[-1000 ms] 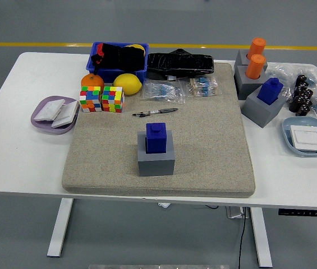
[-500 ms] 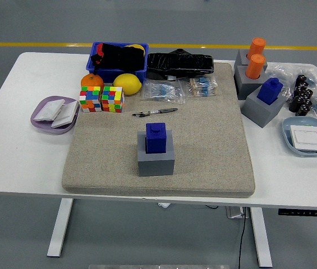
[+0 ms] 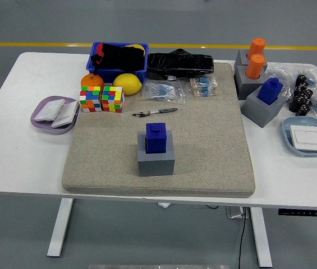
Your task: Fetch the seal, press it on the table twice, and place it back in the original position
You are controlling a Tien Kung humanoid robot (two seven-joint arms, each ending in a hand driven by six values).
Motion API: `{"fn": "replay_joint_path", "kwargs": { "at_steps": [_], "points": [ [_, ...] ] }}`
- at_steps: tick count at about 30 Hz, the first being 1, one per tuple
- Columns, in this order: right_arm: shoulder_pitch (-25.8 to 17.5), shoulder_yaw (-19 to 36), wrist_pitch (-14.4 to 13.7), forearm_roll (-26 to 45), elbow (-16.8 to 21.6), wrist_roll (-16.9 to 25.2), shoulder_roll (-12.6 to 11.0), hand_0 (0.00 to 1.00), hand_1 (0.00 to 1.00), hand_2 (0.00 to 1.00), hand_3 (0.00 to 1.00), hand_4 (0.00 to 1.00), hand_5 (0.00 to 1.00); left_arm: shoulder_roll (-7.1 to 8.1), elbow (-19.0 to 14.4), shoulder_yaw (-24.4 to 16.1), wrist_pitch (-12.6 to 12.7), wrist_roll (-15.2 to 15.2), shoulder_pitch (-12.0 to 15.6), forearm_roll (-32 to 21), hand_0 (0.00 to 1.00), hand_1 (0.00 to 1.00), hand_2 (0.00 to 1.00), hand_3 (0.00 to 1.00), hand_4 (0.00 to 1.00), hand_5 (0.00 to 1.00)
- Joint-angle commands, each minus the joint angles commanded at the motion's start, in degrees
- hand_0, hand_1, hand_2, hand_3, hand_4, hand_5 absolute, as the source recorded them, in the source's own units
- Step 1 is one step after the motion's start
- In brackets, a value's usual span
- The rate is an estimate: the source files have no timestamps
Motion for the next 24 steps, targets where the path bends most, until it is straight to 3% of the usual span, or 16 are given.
{"fn": "replay_joint_path", "kwargs": {
  "at_steps": [24],
  "points": [
    [-0.1, -0.6, 0.1, 0.1, -0.1, 0.1, -0.3, 0.785, 0.694, 0.664, 0.645, 0.813, 0.463, -0.19, -0.3, 0.9, -0.1, 0.1, 0.2, 0.0, 0.899, 0.879, 0.848, 0.853, 0.813, 0.181]
  ]
}}
